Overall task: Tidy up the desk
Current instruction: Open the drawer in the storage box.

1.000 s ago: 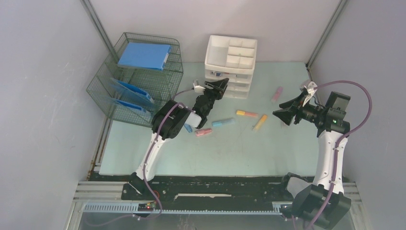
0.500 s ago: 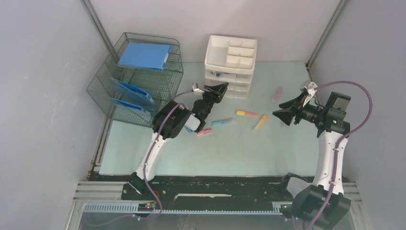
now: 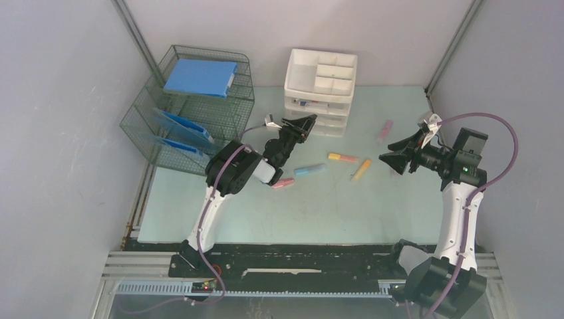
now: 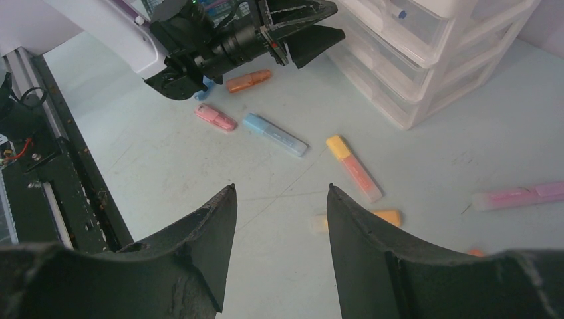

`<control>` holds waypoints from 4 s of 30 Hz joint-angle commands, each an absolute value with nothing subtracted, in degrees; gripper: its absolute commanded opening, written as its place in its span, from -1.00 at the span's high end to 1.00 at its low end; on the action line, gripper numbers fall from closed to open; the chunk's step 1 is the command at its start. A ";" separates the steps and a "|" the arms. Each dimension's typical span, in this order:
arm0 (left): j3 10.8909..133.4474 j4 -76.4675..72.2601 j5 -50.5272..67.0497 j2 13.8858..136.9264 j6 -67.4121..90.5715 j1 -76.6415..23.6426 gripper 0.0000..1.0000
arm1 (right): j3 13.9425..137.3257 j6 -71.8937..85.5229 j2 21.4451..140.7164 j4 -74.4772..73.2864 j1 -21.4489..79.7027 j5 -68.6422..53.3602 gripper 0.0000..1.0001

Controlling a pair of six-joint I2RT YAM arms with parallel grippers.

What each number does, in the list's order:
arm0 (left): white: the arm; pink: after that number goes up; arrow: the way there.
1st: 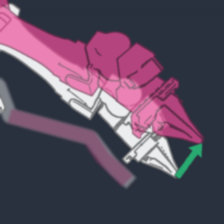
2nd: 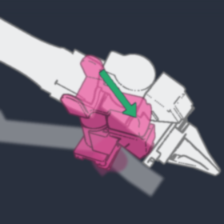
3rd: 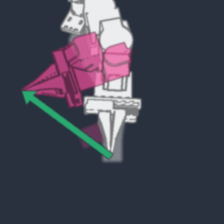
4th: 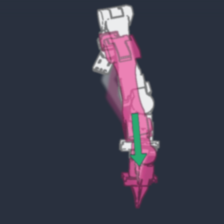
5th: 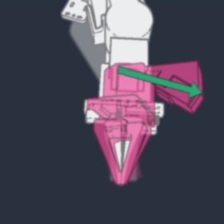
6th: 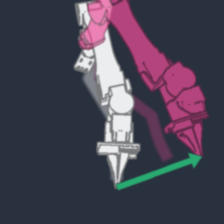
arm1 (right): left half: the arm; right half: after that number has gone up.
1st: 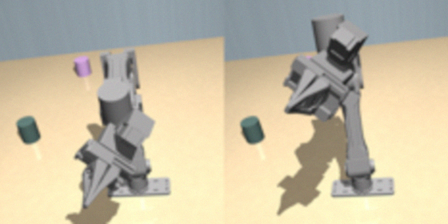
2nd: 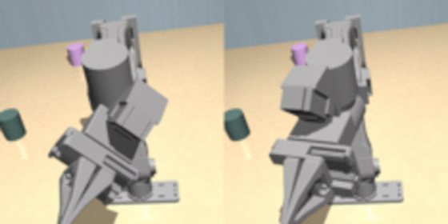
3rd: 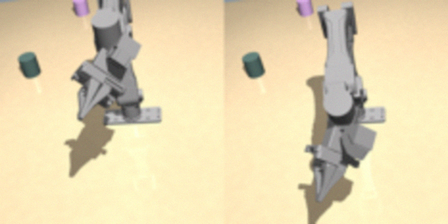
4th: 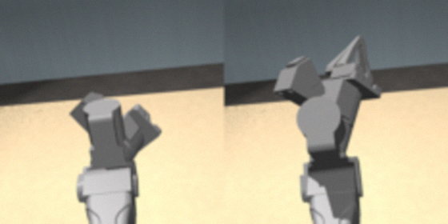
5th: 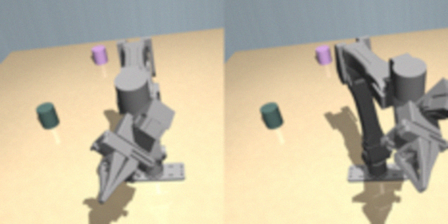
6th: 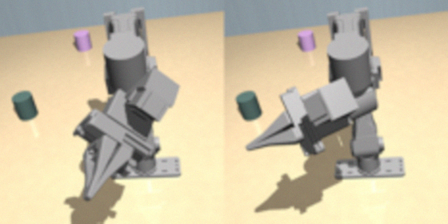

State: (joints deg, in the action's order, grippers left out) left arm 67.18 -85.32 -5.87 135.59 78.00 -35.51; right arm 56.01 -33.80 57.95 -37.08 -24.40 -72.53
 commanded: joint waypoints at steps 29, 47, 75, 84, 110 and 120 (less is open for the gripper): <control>77.08 -74.57 -8.67 139.36 79.34 -34.44 -0.16 | 57.41 -35.00 56.78 -37.44 -25.31 -74.21 -0.20; 75.44 -87.05 -8.25 140.28 78.05 -34.45 0.39 | 57.44 -35.16 56.59 -37.57 -25.79 -74.77 -0.19; 49.24 -87.45 -4.20 125.09 78.25 -35.42 0.30 | 57.41 -35.51 56.76 -38.09 -25.93 -75.36 -0.20; 40.68 -78.65 -4.88 112.35 63.27 -35.50 -0.22 | 57.48 -35.33 57.30 -38.22 -25.75 -75.37 -0.20; 87.73 1.34 0.13 108.65 2.42 -36.65 0.54 | 57.41 -35.95 57.12 -38.40 -24.98 -74.35 -0.20; 98.06 4.09 -2.15 116.84 0.61 -36.98 0.63 | 57.46 -36.17 57.39 -38.45 -24.96 -74.19 -0.20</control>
State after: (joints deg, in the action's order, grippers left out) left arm 93.41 2.66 0.16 115.28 3.31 -36.58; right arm 56.01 -34.87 57.58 -38.39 -25.34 -73.78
